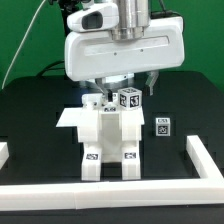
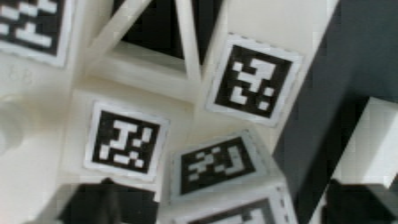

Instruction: Assemble chair

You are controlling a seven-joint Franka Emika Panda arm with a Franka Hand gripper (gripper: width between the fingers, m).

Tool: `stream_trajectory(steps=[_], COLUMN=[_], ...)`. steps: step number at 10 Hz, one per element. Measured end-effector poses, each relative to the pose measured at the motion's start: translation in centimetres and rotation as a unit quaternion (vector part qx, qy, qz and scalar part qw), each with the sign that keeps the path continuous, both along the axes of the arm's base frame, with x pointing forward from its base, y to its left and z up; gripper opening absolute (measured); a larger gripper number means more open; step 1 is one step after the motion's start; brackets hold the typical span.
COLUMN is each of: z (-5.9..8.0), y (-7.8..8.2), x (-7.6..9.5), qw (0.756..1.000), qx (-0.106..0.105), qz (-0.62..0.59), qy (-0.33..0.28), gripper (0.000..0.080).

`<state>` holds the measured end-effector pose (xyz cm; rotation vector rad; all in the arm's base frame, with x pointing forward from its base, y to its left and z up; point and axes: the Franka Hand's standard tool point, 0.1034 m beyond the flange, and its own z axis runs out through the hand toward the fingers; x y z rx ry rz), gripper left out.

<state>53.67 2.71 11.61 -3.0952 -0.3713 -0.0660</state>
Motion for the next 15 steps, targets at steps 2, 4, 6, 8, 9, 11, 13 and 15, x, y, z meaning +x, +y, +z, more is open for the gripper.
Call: stream_trajectory(steps=[2, 4, 6, 8, 9, 11, 13, 15], z=[0.00, -0.01, -0.01, -0.01, 0.02, -0.09, -0.09, -0.09], y=[-0.04, 0.05, 0.06, 0.10, 0.12, 0.31, 0.40, 0.40], x=[0.01, 0.01, 0.00, 0.11, 0.23, 0.22, 0.26, 0.25], qw=[1.000, 0.994, 0.984, 0.961, 0.935, 0.874, 0.839, 0.854], qx=[0.000, 0.007, 0.010, 0.019, 0.027, 0.038, 0.044, 0.043], qz=[-0.013, -0.109, -0.177, -0.274, -0.354, -0.485, -0.542, -0.518], qy=[0.000, 0.003, 0.005, 0.006, 0.006, 0.013, 0.017, 0.016], gripper=[0.0390, 0.0282, 0.0282, 0.0282, 0.0282, 0.0284, 0.0284, 0.0452])
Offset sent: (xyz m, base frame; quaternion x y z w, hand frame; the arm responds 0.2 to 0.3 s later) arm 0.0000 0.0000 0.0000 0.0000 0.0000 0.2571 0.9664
